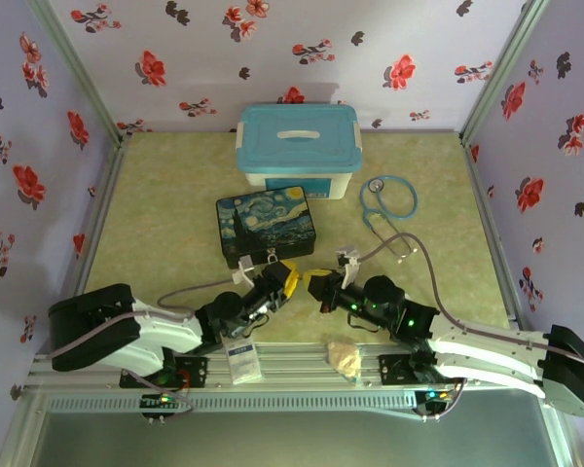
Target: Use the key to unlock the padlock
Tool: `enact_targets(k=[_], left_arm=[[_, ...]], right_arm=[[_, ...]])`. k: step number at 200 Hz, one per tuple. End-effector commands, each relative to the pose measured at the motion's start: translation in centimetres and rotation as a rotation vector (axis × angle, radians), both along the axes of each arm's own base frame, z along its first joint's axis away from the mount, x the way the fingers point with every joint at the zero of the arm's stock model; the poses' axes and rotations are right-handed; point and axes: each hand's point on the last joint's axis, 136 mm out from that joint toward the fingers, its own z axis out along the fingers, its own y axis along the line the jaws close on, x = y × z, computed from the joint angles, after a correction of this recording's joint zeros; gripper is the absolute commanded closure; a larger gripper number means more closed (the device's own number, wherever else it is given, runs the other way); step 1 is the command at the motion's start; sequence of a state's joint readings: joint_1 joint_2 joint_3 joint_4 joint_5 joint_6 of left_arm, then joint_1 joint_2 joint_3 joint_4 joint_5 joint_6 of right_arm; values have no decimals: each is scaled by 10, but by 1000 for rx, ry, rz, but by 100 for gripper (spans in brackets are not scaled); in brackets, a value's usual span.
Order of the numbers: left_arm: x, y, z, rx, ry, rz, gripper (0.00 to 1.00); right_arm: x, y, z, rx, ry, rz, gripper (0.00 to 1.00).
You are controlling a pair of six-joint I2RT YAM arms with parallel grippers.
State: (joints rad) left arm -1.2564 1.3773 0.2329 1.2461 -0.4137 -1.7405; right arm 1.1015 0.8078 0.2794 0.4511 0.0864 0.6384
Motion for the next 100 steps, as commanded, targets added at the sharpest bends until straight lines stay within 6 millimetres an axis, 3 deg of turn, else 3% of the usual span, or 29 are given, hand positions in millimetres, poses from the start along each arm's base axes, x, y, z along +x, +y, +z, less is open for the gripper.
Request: enact_targets(k=[1,26,58,100], left_arm=[[2,-5,19,-51,-33,-6,60],[2,-8,16,-41,-31,-17,60],[0,-10,-2,-34,32,-29,35],[0,-17,9,-57,15,-42,37]], right_arm=[[2,-2,-3,8,1,-22,100],[3,-2,2,51,-5,-25,100],[4,-3,14,69,-32,-33,100],[3,5,1,40,-5,-8,100]])
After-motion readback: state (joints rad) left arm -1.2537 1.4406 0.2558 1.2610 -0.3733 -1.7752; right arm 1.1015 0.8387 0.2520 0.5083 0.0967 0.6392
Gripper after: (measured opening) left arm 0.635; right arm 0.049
